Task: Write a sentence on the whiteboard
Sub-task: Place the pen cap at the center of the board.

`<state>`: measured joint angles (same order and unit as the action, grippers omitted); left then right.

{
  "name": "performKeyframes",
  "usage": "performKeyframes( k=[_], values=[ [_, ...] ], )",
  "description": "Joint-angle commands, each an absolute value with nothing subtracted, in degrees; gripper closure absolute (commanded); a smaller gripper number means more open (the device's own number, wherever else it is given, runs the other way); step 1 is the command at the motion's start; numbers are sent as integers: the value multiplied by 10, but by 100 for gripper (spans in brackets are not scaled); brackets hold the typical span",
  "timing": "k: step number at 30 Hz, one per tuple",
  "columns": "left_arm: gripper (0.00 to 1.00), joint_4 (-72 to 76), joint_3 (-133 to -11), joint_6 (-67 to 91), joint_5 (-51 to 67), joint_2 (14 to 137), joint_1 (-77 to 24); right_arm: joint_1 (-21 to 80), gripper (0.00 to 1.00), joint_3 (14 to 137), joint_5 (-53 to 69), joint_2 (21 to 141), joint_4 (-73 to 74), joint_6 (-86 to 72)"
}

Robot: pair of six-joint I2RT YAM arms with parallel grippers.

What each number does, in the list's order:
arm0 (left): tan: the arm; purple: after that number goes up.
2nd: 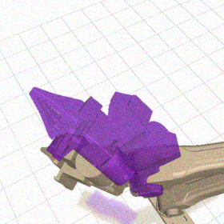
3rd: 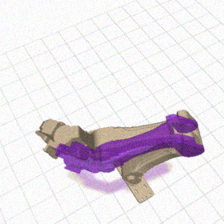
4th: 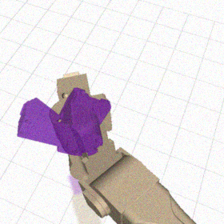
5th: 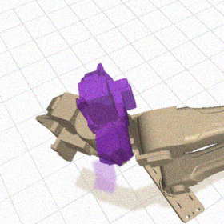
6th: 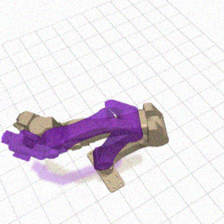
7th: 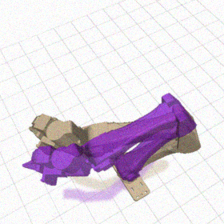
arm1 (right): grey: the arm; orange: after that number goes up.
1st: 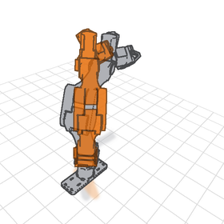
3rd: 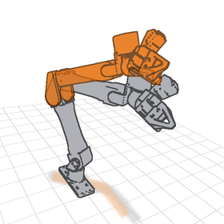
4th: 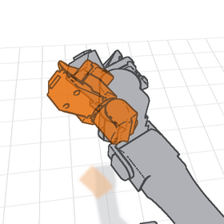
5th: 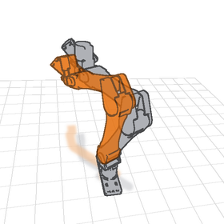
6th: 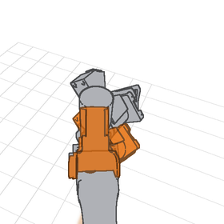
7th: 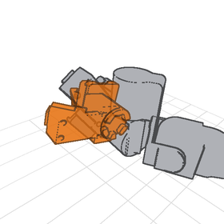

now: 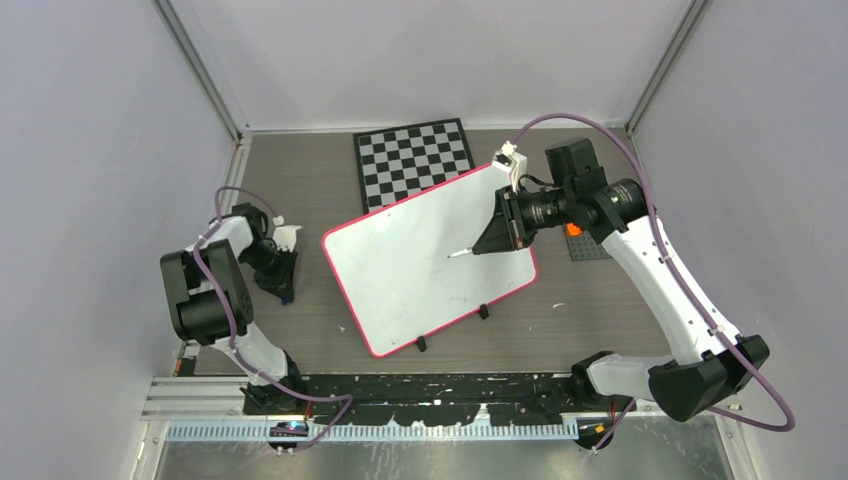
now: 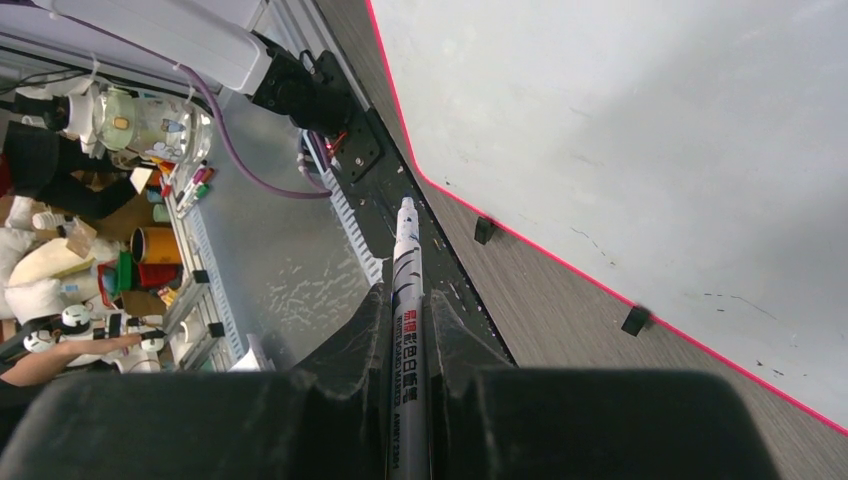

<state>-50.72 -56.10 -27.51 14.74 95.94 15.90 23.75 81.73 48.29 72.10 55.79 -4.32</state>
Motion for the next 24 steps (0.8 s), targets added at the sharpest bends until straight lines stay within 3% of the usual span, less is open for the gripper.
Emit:
performKeyframes(
  k=[1, 6, 14, 19, 24],
  values=[
    [84, -473, -554, -283, 133, 977, 156, 243, 100, 826, 483, 723, 554, -31],
    [77, -476, -556, -286, 131, 985, 155, 246, 100, 830, 482, 724, 557, -30],
    [56, -535, -584, -288, 162, 942, 156, 251, 100, 848, 475, 730, 566, -21],
    [45, -602, -633, -281, 204, 895, 155, 255, 100, 861, 466, 735, 566, -18],
    [39, -658, -702, -259, 268, 834, 156, 275, 100, 873, 423, 743, 571, -12]
  ],
)
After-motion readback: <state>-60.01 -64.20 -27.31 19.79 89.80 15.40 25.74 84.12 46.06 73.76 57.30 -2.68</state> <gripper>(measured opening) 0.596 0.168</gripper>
